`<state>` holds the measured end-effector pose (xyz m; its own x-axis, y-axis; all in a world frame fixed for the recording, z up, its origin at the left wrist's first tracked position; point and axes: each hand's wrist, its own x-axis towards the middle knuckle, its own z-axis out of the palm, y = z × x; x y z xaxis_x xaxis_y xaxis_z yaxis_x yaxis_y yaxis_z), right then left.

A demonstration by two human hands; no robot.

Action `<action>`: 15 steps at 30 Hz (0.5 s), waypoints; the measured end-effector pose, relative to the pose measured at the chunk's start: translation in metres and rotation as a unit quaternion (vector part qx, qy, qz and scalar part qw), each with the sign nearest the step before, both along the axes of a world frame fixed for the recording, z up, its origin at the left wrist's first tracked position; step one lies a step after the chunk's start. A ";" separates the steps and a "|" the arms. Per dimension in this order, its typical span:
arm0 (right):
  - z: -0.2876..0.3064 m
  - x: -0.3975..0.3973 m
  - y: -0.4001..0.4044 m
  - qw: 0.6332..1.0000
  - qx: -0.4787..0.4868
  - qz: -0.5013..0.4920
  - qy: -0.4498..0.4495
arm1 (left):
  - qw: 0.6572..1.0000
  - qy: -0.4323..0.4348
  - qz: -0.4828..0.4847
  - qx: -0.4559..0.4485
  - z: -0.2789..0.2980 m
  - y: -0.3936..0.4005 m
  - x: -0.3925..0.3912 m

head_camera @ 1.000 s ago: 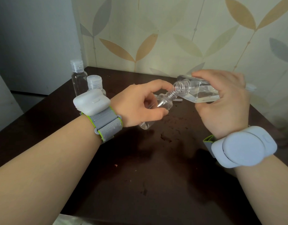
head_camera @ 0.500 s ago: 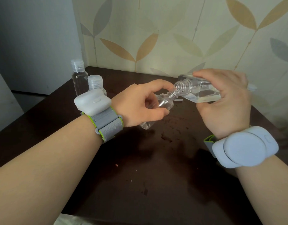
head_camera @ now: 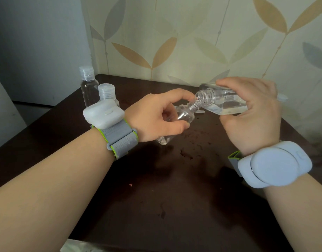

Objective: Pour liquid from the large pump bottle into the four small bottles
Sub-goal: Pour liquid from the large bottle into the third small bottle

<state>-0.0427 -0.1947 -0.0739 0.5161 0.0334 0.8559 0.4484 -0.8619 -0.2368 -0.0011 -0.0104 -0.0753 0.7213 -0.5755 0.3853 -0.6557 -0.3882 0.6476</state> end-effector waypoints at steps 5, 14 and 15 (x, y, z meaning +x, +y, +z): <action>-0.001 0.000 0.000 1.000 0.006 0.007 -0.001 | 1.000 0.000 0.004 0.003 0.000 0.000 -0.001; -0.002 0.001 -0.002 1.000 0.007 0.007 0.008 | 1.000 0.001 0.004 0.002 0.001 0.001 0.000; -0.002 0.001 -0.002 1.000 0.007 0.007 0.008 | 1.000 0.001 0.004 0.001 0.001 0.001 0.000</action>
